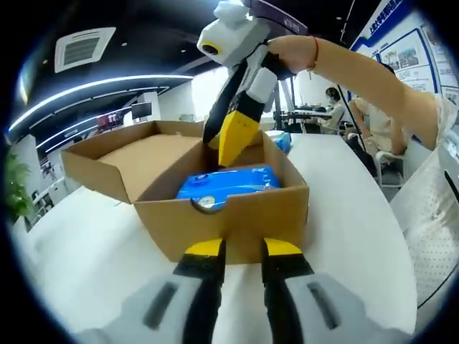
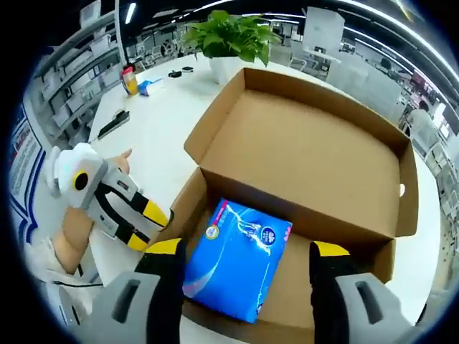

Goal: Operate the shoe box by opening the lid, removing the specified soft item, and placing it in the target area until the item is outside and the box remains undamaged.

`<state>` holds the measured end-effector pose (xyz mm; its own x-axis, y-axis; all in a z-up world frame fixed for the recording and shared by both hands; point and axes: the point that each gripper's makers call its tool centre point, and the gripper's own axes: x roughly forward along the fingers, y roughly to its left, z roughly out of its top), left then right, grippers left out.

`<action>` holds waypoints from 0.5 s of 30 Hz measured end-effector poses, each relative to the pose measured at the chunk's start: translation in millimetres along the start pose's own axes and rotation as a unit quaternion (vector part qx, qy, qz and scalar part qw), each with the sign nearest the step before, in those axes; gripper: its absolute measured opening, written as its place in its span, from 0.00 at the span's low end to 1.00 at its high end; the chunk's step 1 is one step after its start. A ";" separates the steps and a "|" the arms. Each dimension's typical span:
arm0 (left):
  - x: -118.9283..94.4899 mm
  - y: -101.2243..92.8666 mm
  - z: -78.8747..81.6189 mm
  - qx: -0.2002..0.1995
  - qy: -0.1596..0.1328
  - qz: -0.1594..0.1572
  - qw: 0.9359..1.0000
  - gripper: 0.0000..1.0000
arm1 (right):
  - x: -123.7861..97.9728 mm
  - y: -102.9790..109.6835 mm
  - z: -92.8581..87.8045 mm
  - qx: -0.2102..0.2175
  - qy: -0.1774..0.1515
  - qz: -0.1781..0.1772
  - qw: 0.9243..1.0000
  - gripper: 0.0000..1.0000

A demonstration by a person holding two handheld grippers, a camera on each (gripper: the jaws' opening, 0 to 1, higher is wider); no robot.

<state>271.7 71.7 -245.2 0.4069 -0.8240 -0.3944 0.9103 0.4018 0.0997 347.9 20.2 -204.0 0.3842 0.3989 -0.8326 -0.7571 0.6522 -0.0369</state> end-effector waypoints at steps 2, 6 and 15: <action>0.0 0.1 0.0 -0.001 0.000 0.000 1.000 0.20 | 3.1 -2.0 -3.9 -0.003 0.018 -0.012 1.000 0.73; 0.2 -0.3 0.0 -0.002 0.000 0.000 1.000 0.20 | 10.5 -3.4 -10.9 -0.002 0.049 -0.026 0.998 0.74; 0.3 -0.6 0.0 -0.005 -0.002 0.000 1.000 0.20 | 33.1 14.1 -38.5 -0.016 0.117 -0.023 0.993 0.70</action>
<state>271.3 71.2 -245.4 0.4068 -0.8255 -0.3913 0.9096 0.4055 0.0903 329.6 17.8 -253.3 0.2894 0.2060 -0.9348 -0.7589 0.6445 -0.0929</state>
